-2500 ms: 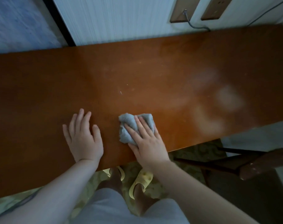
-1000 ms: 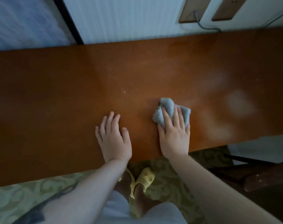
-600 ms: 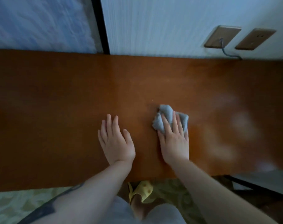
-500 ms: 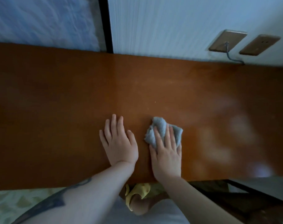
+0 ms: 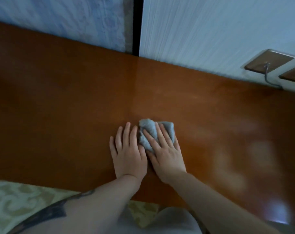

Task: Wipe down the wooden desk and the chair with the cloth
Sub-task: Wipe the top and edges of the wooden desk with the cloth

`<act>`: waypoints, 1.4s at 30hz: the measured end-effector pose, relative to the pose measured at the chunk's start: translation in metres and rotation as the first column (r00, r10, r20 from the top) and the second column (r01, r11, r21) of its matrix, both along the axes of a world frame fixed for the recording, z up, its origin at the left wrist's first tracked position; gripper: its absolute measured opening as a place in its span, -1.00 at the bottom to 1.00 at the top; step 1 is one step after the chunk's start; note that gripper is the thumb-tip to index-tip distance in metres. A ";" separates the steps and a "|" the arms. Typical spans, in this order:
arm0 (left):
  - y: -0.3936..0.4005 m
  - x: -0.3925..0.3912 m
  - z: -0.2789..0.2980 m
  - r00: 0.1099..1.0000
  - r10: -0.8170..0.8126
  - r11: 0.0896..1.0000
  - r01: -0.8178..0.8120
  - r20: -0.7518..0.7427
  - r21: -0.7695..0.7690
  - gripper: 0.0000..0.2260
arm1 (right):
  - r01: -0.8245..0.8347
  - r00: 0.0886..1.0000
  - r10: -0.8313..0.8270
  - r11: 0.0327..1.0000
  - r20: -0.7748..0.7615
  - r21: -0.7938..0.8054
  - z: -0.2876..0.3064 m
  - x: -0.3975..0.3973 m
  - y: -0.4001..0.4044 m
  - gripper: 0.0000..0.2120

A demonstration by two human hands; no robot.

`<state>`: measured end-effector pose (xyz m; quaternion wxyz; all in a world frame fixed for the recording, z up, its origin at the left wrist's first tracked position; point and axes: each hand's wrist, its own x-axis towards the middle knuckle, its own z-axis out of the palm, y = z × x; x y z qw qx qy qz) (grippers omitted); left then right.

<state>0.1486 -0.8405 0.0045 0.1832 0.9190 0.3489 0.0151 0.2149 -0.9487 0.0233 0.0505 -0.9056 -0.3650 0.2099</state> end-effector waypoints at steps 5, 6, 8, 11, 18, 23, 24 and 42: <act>0.001 0.003 0.004 0.998 0.032 0.999 -0.032 -0.054 0.016 -0.53 | -0.123 0.991 0.124 0.992 -0.058 0.027 0.003 0.098 0.015 -0.48; 0.000 0.003 0.004 0.998 0.034 0.999 -0.033 -0.056 0.018 -0.55 | 0.028 0.999 -0.027 0.997 -0.017 0.070 -0.003 0.099 0.013 -0.48; -0.003 0.008 0.006 0.996 0.089 0.996 -0.089 -0.024 0.017 -0.58 | 0.264 0.955 -0.278 0.956 0.103 0.130 -0.011 0.074 0.009 -0.46; -0.001 0.030 0.012 0.940 0.322 0.945 -0.314 0.112 -0.087 -0.65 | 0.201 0.976 -0.207 0.976 0.072 0.084 -0.012 0.031 0.005 -0.42; 0.010 0.062 0.006 0.843 0.536 0.844 -0.534 0.047 -0.049 -0.54 | -0.268 0.963 0.267 0.963 0.030 0.027 -0.005 0.132 0.004 -0.48; 0.012 0.066 -0.001 0.862 0.504 0.864 -0.502 -0.050 0.042 -0.52 | 0.076 0.993 -0.082 0.995 0.090 0.071 -0.013 0.090 0.016 -0.43; 0.011 0.067 -0.002 0.861 0.504 0.864 -0.500 -0.066 0.062 -0.52 | -0.096 0.993 0.093 0.994 0.077 0.043 -0.010 0.086 0.024 -0.43; 0.010 0.071 -0.004 0.867 0.478 0.876 -0.459 -0.138 0.150 -0.51 | -0.358 0.933 0.355 0.932 0.054 0.053 -0.010 0.170 0.082 -0.46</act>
